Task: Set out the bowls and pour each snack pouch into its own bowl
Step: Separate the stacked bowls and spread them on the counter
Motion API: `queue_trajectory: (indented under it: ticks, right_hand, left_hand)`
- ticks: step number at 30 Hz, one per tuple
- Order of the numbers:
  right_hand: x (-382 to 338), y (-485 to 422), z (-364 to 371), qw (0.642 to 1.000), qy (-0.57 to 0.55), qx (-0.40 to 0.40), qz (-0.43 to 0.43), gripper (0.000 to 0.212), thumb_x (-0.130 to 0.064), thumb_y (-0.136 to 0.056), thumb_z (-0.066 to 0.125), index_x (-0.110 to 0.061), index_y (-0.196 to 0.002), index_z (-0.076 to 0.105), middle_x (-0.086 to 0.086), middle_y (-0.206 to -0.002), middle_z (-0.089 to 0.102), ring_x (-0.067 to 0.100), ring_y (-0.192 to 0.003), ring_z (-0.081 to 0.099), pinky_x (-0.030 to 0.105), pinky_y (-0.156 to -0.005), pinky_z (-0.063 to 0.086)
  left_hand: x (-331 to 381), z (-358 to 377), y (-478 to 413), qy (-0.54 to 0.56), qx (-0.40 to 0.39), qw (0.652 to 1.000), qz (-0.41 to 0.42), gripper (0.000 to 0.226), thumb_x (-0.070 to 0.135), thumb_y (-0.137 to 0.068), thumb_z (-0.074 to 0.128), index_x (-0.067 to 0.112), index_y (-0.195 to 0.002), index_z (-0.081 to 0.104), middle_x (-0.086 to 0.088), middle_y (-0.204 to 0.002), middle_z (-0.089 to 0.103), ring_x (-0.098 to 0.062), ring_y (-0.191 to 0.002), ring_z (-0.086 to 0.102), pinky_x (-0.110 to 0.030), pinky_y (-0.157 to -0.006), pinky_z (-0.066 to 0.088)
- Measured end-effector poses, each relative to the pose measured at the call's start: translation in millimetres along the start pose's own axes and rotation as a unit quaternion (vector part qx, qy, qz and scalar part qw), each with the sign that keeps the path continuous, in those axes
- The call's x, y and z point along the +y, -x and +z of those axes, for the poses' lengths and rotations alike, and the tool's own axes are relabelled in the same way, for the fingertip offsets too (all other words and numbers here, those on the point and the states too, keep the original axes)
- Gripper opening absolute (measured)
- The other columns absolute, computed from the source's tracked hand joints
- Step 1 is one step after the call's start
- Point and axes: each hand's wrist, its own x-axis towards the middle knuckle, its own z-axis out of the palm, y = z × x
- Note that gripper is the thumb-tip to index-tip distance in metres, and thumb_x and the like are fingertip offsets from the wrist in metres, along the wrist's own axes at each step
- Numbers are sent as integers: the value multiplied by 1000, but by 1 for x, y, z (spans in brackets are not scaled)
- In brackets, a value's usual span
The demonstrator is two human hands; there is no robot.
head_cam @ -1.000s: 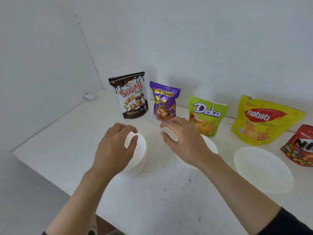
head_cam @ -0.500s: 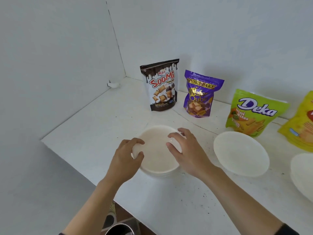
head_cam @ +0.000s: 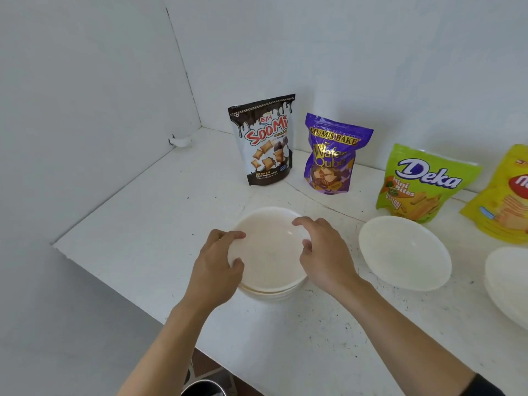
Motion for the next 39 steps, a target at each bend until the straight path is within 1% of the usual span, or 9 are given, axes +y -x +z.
queue_trajectory:
  ticks: [7,12,16,21,26,29,33,37,39]
  right_hand:
    - [-8,3,-6,998,29,42,-39,46,-6,-98,55,-30,-137,51,-3,-142,47,18,-134,39,32,-102,45]
    - [-6,5,-46,989,-114,79,-49,44,3,-97,51,-24,-131,57,-8,-127,57,9,-119,49,17,-88,35]
    - [14,16,-88,969,-218,111,-26,46,7,-92,49,-29,-119,64,-9,-104,60,4,-84,54,9,-63,37]
    - [58,49,-145,953,-246,175,-1,51,7,-89,47,-32,-116,66,-17,-105,64,0,-70,53,13,-61,36]
    - [118,98,-204,943,-247,218,42,51,11,-90,44,-27,-117,66,-27,-75,58,1,-51,46,10,-51,33]
    - [159,131,-236,939,-236,241,69,50,8,-91,46,-30,-116,66,-14,-93,66,11,-59,50,13,-52,37]
    - [211,169,-270,936,-217,258,101,49,7,-93,46,-31,-119,65,-15,-113,63,-7,-71,54,5,-61,39]
    - [262,203,-295,923,-225,282,134,51,9,-92,44,-29,-118,66,-1,-101,66,9,-59,49,11,-52,38]
    - [284,217,-303,919,-223,287,150,51,9,-91,44,-28,-118,65,-11,-102,63,-1,-68,54,9,-57,40]
  left_hand:
    - [3,-15,-2,4,23,999,33,53,2,-89,60,30,-134,60,16,-126,48,-20,-126,47,-30,-96,41]
    - [50,-26,-6,45,47,995,75,53,-1,-88,57,31,-130,61,18,-125,53,-15,-117,50,-30,-93,43]
    - [100,-17,0,107,41,988,100,57,-5,-88,53,35,-129,59,22,-124,54,-11,-111,50,-28,-85,47]
    - [165,23,10,194,4,973,123,60,-9,-89,52,38,-124,62,23,-121,55,-11,-108,54,-11,-64,46]
    - [232,84,31,240,-57,958,147,61,-10,-88,54,40,-121,64,31,-120,54,-6,-110,56,-21,-74,51]
    - [269,126,47,264,-83,949,149,62,-10,-86,52,42,-116,66,26,-120,59,-10,-102,59,-21,-71,48]
    - [311,184,72,286,-114,938,157,63,-10,-85,53,44,-113,67,15,-119,66,-17,-102,64,-20,-64,52]
    - [345,238,100,301,-146,930,149,61,-10,-86,54,45,-110,66,25,-111,66,-16,-99,66,-18,-60,50]
    - [358,263,112,297,-158,930,147,60,-10,-85,53,42,-112,66,28,-111,65,-18,-99,66,-18,-61,50]
